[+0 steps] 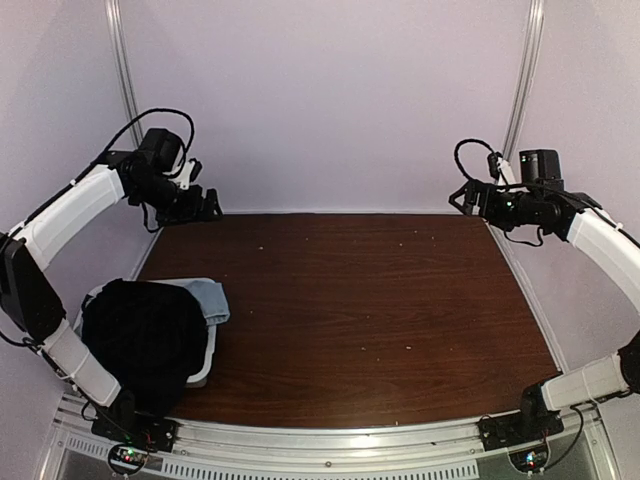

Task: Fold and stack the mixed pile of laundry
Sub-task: Pick up the crumpled T-shirt from the bin, then place the crumpled T-shirt at the center of the board, then pick up the crumpled T-shirt from the center of the board.

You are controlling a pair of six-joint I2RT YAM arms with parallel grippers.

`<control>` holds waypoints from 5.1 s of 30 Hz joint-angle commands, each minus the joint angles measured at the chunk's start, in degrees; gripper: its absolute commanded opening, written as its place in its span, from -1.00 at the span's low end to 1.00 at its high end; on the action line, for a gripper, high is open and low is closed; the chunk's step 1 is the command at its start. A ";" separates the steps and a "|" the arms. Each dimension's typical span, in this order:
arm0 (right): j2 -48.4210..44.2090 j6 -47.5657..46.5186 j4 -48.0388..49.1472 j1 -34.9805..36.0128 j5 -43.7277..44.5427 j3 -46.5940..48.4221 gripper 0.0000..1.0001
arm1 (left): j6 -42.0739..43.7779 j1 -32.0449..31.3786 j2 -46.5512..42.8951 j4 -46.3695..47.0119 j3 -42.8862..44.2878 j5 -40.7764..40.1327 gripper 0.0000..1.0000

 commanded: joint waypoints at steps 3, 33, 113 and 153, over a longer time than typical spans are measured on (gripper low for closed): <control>-0.10 -1.01 -1.10 0.71 -1.26 -0.13 0.99 | -3.71 -0.53 -3.01 -8.42 4.50 -3.76 0.95; -0.68 -0.65 -4.02 0.94 -6.42 -2.89 1.00 | -25.37 -0.76 -23.40 -26.93 -29.11 -13.53 0.79; 0.98 -2.60 -9.84 -0.72 -9.86 -6.19 0.79 | 0.95 -11.52 8.56 10.32 2.46 7.22 0.78; 35.40 0.02 -10.30 1.47 9.84 -6.48 0.14 | -6.85 -9.67 34.06 0.13 14.15 -12.91 0.34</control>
